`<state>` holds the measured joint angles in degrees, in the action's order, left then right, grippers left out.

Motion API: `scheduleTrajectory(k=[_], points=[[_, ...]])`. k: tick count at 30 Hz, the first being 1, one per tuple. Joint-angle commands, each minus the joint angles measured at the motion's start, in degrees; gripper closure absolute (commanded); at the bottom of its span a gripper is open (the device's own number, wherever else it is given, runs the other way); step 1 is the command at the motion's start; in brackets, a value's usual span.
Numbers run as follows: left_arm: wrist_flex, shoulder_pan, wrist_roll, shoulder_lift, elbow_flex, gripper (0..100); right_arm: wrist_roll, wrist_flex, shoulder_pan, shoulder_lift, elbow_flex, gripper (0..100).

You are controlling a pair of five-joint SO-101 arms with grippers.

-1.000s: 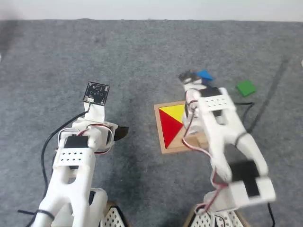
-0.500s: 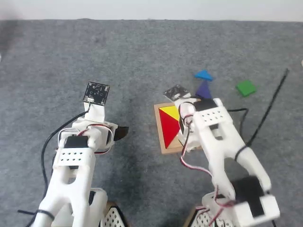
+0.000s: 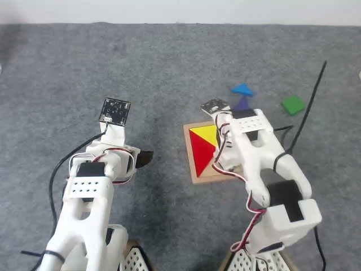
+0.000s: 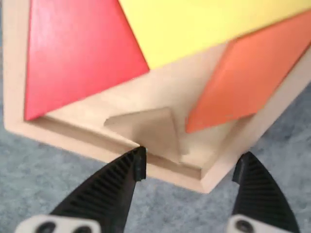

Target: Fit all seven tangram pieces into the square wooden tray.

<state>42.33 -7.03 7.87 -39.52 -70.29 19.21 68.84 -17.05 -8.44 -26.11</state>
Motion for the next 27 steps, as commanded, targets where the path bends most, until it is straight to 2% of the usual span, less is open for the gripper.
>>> scheduleTrajectory(k=[1, 17, 24, 27], points=[[-1.23, -0.18, 0.44, -1.41, 0.22, 65, -2.73, -1.98, -2.86, -0.31, 3.78, 69.9], [-1.23, -0.18, 0.44, -1.41, 0.22, 65, -15.47, -4.97, -3.82, -0.22, 10.29, 69.9], [-1.23, -0.18, 0.44, -1.41, 0.22, 65, -15.47, -3.91, -3.03, 0.13, 11.08, 69.9], [-1.23, -0.18, 0.44, -1.41, 0.22, 65, -12.92, 1.54, -2.15, 0.31, 11.08, 69.9]])
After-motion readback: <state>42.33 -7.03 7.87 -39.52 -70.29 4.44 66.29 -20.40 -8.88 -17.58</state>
